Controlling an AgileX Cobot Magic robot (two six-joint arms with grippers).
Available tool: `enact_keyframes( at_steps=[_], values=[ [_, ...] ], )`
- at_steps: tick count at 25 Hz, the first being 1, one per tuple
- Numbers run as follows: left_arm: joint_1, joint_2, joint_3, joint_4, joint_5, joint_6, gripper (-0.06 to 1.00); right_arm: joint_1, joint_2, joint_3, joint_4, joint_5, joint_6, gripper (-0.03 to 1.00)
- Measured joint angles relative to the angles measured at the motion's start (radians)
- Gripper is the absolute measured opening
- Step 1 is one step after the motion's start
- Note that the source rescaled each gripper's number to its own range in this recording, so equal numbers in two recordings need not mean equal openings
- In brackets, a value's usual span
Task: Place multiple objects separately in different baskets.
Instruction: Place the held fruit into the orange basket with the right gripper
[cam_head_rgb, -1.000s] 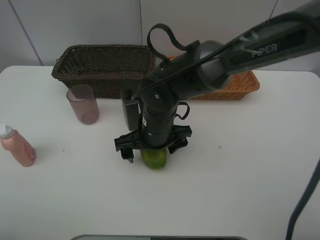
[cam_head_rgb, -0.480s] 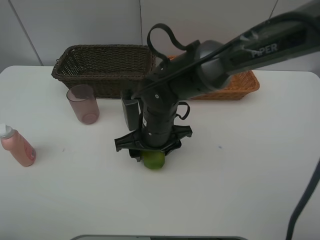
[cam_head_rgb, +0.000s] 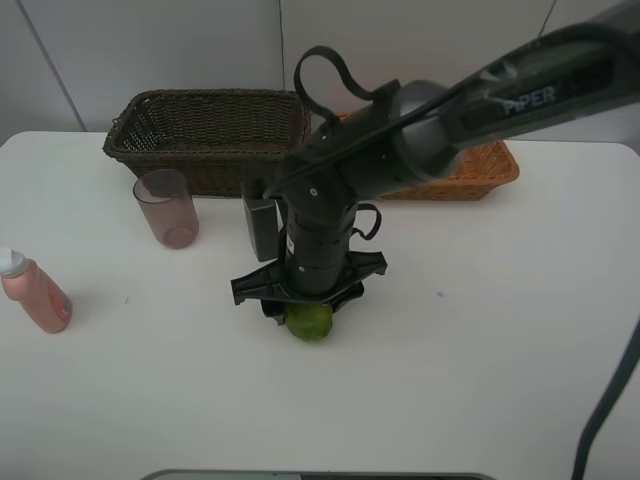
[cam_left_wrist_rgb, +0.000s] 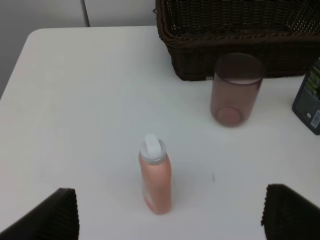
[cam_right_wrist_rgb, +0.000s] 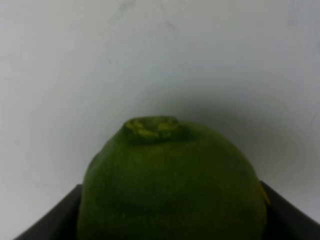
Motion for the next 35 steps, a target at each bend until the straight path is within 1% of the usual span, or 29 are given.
enact_keyframes(
  at_steps=[21, 25, 29, 35],
  values=[
    [0.0, 0.0, 0.0, 0.0, 0.0, 0.0, 0.94, 0.0, -0.002, 0.0, -0.001, -0.001, 0.0, 0.06],
    [0.0, 0.0, 0.0, 0.0, 0.0, 0.0, 0.94, 0.0, -0.028, 0.0, -0.016, 0.002, 0.0, 0.06],
    [0.0, 0.0, 0.0, 0.0, 0.0, 0.0, 0.94, 0.0, -0.067, -0.021, -0.047, 0.055, -0.015, 0.06],
    [0.0, 0.0, 0.0, 0.0, 0.0, 0.0, 0.94, -0.01, -0.085, -0.117, -0.069, 0.199, -0.153, 0.06]
  ],
)
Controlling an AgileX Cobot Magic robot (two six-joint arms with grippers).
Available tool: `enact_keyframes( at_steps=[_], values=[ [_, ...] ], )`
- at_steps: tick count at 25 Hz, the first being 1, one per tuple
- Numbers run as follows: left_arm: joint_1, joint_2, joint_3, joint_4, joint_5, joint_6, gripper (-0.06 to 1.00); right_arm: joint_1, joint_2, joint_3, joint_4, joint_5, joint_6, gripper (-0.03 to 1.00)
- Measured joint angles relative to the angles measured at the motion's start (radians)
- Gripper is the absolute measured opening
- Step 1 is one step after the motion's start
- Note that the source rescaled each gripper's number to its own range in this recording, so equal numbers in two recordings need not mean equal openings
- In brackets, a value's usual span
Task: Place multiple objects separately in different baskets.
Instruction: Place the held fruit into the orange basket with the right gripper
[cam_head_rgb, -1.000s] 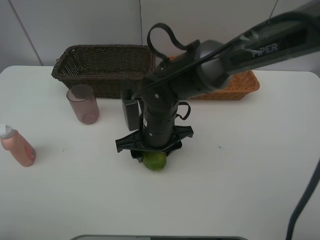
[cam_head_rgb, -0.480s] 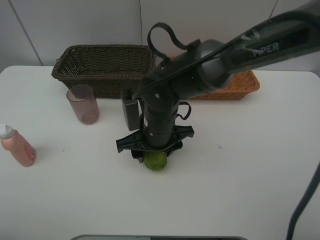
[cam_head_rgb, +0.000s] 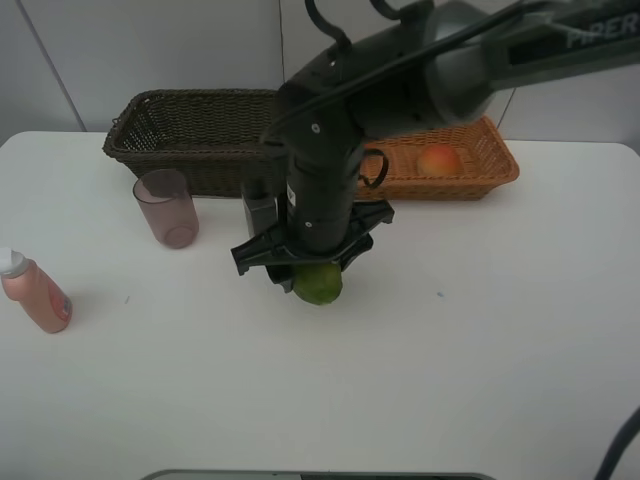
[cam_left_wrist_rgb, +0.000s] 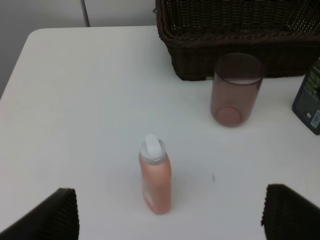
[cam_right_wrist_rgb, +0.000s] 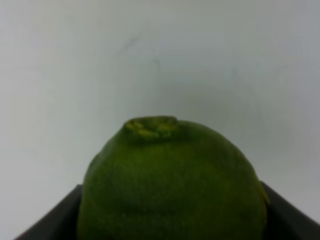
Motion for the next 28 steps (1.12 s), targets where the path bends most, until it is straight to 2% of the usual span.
enact_keyframes(
  at_steps=[5, 12, 18, 25, 28],
  values=[
    [0.0, 0.0, 0.0, 0.0, 0.0, 0.0, 0.94, -0.033, 0.0, -0.08, 0.0, 0.095, -0.083, 0.06],
    [0.0, 0.0, 0.0, 0.0, 0.0, 0.0, 0.94, -0.118, 0.0, -0.151, 0.0, 0.114, -0.138, 0.06],
    [0.0, 0.0, 0.0, 0.0, 0.0, 0.0, 0.94, -0.25, -0.002, -0.161, -0.001, 0.048, -0.26, 0.06],
    [0.0, 0.0, 0.0, 0.0, 0.0, 0.0, 0.94, -0.371, -0.002, -0.161, -0.008, -0.068, -0.285, 0.06],
    [0.0, 0.0, 0.0, 0.0, 0.0, 0.0, 0.94, -0.406, -0.002, -0.161, -0.027, -0.149, -0.285, 0.06]
  ],
)
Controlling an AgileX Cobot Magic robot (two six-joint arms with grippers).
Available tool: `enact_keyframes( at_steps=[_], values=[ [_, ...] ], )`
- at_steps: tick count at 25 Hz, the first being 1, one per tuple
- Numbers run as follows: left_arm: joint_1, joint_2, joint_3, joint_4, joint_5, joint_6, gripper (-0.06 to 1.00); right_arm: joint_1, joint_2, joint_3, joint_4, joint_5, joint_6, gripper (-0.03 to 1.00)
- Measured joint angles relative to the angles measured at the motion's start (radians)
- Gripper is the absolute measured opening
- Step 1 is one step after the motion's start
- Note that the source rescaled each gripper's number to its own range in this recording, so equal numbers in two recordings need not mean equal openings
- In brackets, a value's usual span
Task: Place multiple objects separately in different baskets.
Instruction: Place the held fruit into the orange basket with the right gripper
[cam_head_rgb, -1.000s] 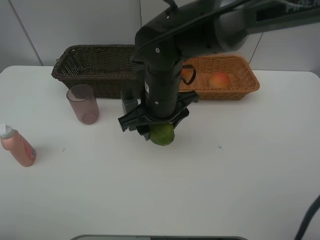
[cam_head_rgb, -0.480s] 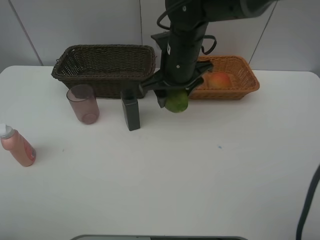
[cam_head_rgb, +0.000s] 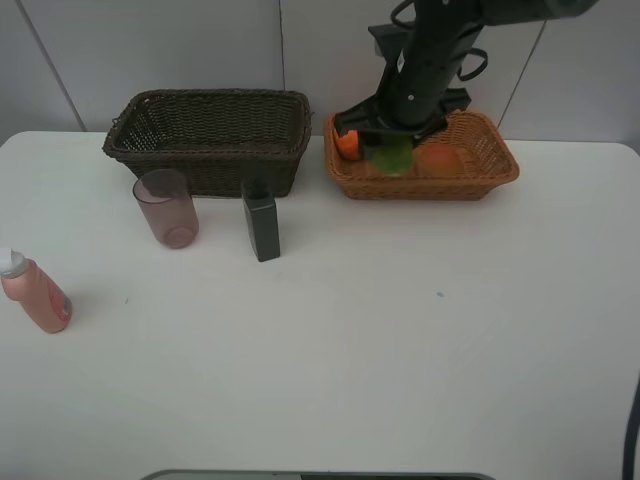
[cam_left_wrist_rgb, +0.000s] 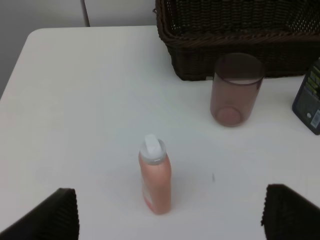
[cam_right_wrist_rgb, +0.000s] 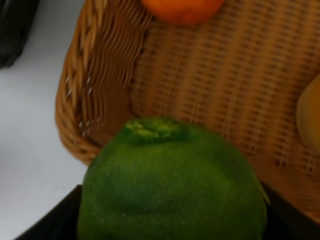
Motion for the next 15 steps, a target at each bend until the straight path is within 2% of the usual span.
enact_keyframes(
  at_steps=[9, 15],
  values=[
    [0.0, 0.0, 0.0, 0.0, 0.0, 0.0, 0.94, -0.06, 0.01, 0.0, -0.007, -0.24, 0.0, 0.06],
    [0.0, 0.0, 0.0, 0.0, 0.0, 0.0, 0.94, -0.085, 0.063, 0.0, -0.007, -0.31, 0.0, 0.06]
  ],
)
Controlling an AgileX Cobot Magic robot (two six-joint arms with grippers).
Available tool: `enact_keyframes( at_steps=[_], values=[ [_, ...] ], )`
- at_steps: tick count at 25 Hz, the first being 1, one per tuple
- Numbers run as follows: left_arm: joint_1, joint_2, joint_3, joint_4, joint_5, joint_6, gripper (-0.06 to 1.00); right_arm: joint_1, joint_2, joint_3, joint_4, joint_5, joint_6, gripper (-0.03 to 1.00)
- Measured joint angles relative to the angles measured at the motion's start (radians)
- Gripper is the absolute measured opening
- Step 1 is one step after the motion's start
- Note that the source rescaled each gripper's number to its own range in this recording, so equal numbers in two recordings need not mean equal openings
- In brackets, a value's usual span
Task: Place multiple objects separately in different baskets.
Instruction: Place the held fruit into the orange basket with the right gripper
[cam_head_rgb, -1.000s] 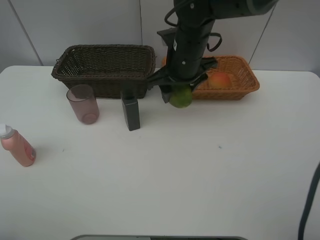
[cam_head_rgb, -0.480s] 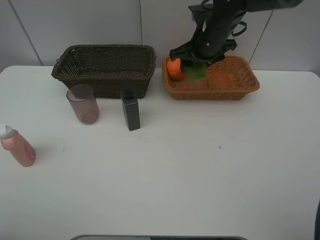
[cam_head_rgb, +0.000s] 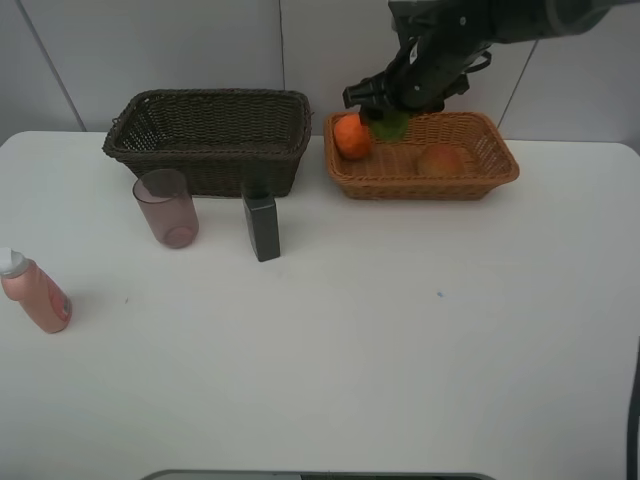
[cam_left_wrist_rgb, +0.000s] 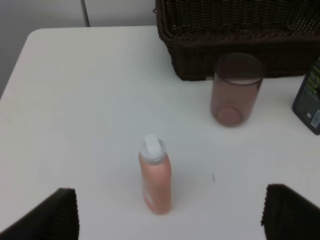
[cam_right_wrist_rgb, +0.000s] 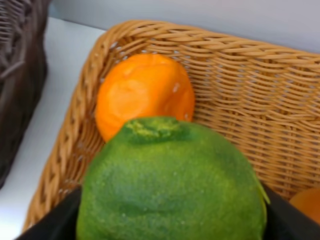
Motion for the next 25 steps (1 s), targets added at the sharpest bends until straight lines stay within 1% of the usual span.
enact_keyframes(
  at_steps=[10, 17, 20, 21, 22, 23, 25],
  values=[
    [0.0, 0.0, 0.0, 0.0, 0.0, 0.0, 0.94, -0.039, 0.077, 0.0, -0.001, -0.071, 0.0, 0.06],
    [0.0, 0.0, 0.0, 0.0, 0.0, 0.0, 0.94, -0.042, 0.107, 0.001, -0.002, -0.076, 0.0, 0.06],
    [0.0, 0.0, 0.0, 0.0, 0.0, 0.0, 0.94, -0.042, 0.107, 0.001, -0.002, -0.091, 0.0, 0.06],
    [0.0, 0.0, 0.0, 0.0, 0.0, 0.0, 0.94, -0.042, 0.107, 0.001, -0.002, -0.093, 0.0, 0.08],
    [0.0, 0.0, 0.0, 0.0, 0.0, 0.0, 0.94, -0.042, 0.107, 0.001, -0.002, -0.093, 0.0, 0.18],
    [0.0, 0.0, 0.0, 0.0, 0.0, 0.0, 0.94, -0.042, 0.107, 0.001, -0.002, -0.093, 0.0, 0.32],
    [0.0, 0.0, 0.0, 0.0, 0.0, 0.0, 0.94, -0.042, 0.107, 0.001, -0.002, -0.097, 0.0, 0.66]
  ],
)
